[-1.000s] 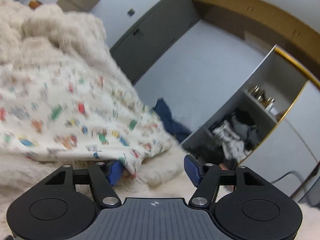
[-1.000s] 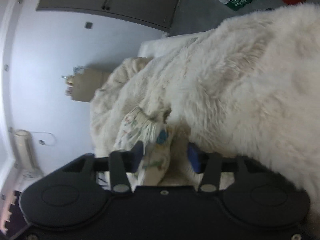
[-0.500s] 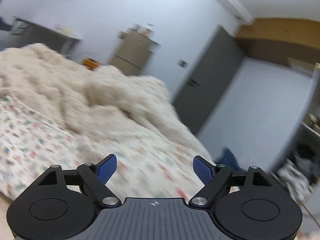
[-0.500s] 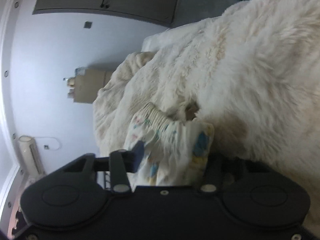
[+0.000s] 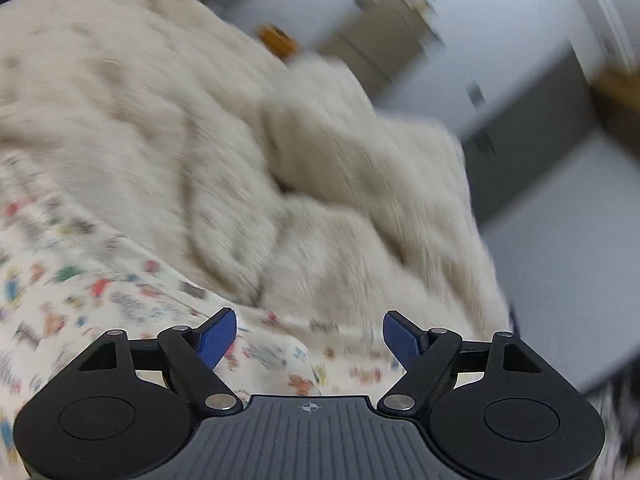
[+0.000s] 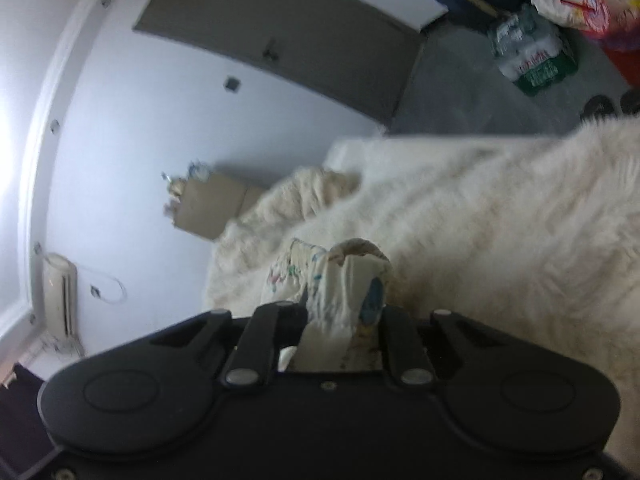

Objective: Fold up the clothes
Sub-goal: 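Hold the cloth corner in the right gripper while the left gripper releases the hem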

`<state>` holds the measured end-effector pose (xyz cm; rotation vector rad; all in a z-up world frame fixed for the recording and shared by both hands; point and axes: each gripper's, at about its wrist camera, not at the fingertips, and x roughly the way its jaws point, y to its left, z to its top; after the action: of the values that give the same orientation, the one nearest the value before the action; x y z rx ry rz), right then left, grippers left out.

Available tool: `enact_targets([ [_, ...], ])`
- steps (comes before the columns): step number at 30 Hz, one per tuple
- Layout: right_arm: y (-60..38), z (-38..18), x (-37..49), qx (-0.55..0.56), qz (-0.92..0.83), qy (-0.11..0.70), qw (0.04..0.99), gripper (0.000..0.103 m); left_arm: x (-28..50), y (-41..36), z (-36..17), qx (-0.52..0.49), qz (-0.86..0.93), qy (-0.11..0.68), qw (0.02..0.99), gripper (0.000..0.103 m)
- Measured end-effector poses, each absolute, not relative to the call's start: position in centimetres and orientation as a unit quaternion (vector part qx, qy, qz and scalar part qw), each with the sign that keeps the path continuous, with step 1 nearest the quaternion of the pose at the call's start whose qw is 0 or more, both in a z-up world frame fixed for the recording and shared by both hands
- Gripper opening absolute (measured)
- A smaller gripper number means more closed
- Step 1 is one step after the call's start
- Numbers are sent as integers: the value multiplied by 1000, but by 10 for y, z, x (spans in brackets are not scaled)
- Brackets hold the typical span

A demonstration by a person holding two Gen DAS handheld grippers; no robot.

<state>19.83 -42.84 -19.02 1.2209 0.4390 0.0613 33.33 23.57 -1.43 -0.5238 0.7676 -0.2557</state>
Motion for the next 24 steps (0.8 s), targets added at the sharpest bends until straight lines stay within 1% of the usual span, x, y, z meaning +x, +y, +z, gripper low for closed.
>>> enact_targets([
  [1, -430, -195, 200, 575, 31, 209, 790, 13, 340, 230, -10, -209, -149, 380, 889, 64],
  [2, -431, -199, 202, 581, 33, 213, 785, 13, 343, 228, -9, -192, -168, 384, 888, 62],
  [4, -429, -202, 210, 582, 35, 216, 783, 13, 351, 216, -2, -152, -261, 387, 871, 62],
  [7, -427, -199, 216, 574, 39, 217, 789, 13, 351, 190, 1, -69, -344, 378, 857, 62],
  [9, -427, -197, 217, 570, 39, 217, 791, 13, 357, 178, -7, -45, -371, 397, 838, 61],
  [11, -427, -196, 220, 566, 41, 218, 794, 13, 362, 175, -19, -46, -387, 410, 825, 61],
  [12, -427, -196, 221, 564, 41, 218, 795, 13, 365, 176, -28, -63, -399, 417, 814, 58],
  [13, -427, -196, 222, 564, 41, 219, 795, 13, 366, 178, -31, -73, -410, 415, 809, 38],
  [14, -427, -197, 222, 565, 41, 220, 794, 13, 364, 179, -30, -68, -415, 409, 810, 26],
  [15, -427, -197, 223, 567, 41, 221, 793, 13, 362, 181, -29, -62, -420, 402, 812, 0],
  [17, -427, -198, 223, 567, 41, 221, 792, 13, 358, 183, -26, -48, -424, 390, 816, 0],
  [20, -426, -198, 223, 566, 41, 222, 793, 13, 347, 179, -9, 6, -410, 359, 838, 0],
  [22, -426, -197, 223, 563, 42, 220, 795, 13, 350, 188, 17, 7, -382, 300, 874, 0],
  [24, -425, -195, 222, 560, 43, 215, 799, 13, 358, 185, 31, 6, -350, 269, 897, 1],
])
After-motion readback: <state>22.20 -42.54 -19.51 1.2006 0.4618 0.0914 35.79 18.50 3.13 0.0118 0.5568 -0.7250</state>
